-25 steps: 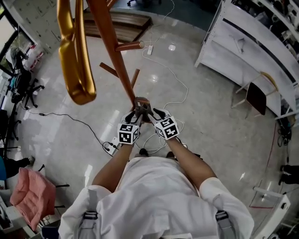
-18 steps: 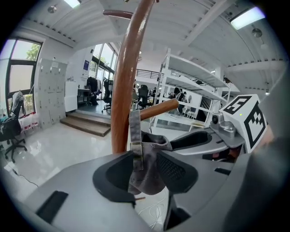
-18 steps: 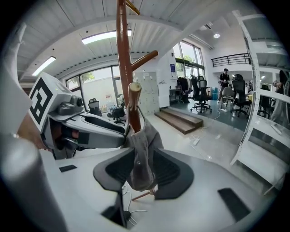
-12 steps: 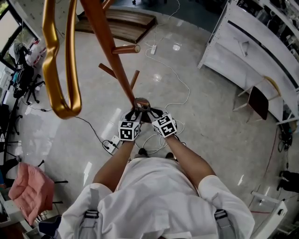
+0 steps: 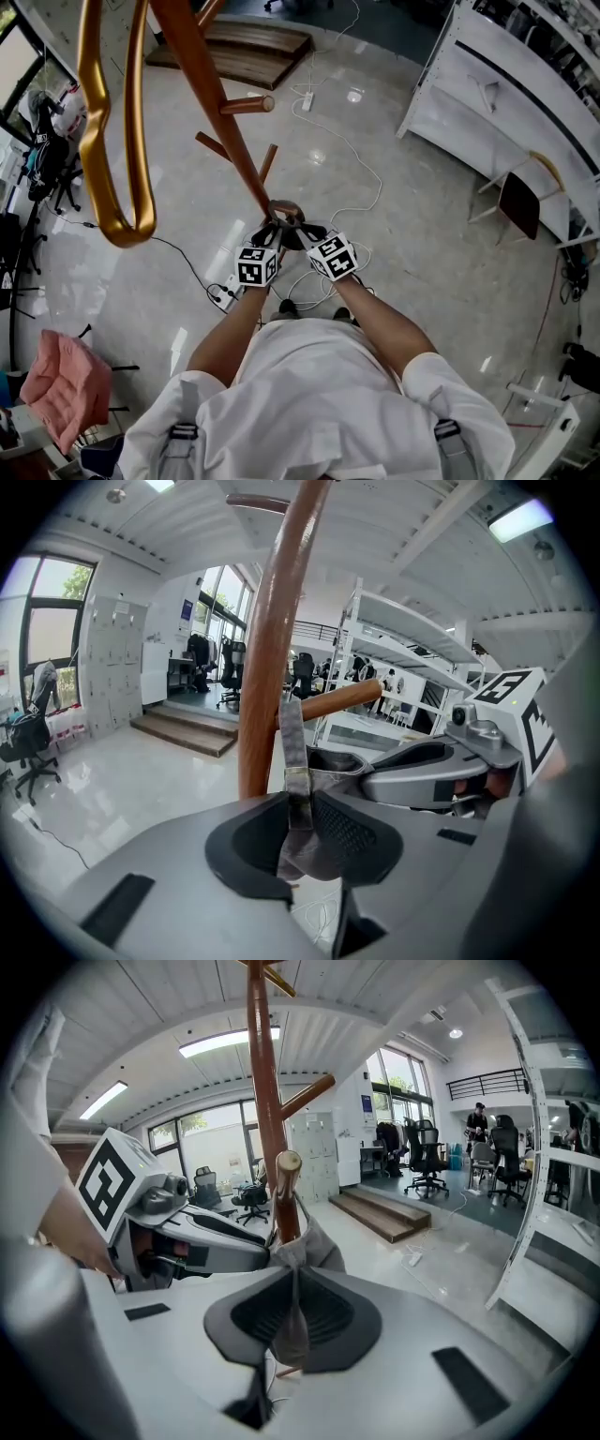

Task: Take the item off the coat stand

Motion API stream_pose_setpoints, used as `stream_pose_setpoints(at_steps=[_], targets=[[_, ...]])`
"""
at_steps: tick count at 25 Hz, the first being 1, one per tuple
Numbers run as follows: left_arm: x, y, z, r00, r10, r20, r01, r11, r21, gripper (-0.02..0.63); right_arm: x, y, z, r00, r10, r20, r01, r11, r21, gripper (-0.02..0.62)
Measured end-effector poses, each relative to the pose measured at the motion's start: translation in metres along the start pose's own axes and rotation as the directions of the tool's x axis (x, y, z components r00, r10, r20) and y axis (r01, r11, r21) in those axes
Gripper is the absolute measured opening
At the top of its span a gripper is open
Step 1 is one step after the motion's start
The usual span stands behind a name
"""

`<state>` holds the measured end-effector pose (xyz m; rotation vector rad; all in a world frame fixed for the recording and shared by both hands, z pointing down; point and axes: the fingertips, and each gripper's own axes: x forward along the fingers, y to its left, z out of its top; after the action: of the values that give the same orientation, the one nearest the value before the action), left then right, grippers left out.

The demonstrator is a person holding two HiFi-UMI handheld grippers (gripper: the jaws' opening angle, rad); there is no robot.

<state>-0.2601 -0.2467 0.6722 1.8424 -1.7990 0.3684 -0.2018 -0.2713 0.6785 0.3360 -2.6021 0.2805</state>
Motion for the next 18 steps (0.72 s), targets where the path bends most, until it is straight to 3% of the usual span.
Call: stream_pose_setpoints(at_steps=[18], targets=[[-0.025,-0.038,0.022,0.993,-0.094,0.076,0.095,0.995,-0.004,0.077,-0.047,0.000,0.014,0.997,-0.022,0.069,0.019,0.999,0.044,0.035]])
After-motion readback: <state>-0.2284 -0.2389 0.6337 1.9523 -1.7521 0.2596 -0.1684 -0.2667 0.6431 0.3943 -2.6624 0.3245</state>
